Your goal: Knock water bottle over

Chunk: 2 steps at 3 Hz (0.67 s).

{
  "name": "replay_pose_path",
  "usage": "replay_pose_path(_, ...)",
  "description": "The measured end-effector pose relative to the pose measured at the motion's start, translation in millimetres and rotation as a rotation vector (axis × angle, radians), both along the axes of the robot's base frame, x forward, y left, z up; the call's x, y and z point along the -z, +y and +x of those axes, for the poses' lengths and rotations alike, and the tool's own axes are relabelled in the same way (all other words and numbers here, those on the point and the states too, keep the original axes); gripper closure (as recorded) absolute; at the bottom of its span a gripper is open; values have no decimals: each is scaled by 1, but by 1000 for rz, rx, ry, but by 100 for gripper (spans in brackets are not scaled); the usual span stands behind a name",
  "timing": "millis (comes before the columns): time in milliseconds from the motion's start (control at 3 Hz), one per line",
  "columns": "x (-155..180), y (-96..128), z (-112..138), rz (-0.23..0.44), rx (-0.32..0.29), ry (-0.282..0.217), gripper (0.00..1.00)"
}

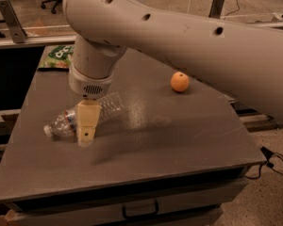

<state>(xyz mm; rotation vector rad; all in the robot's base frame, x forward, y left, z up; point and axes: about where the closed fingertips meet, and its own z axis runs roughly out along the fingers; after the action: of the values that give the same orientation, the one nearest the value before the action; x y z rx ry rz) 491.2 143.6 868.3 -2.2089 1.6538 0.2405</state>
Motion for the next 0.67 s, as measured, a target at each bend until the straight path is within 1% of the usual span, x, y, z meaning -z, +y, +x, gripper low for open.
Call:
replay_pose_path(333, -15, -12, 5, 53, 23, 16, 0)
replay_pose_path(667, -26, -31, 11, 121, 67, 47, 0)
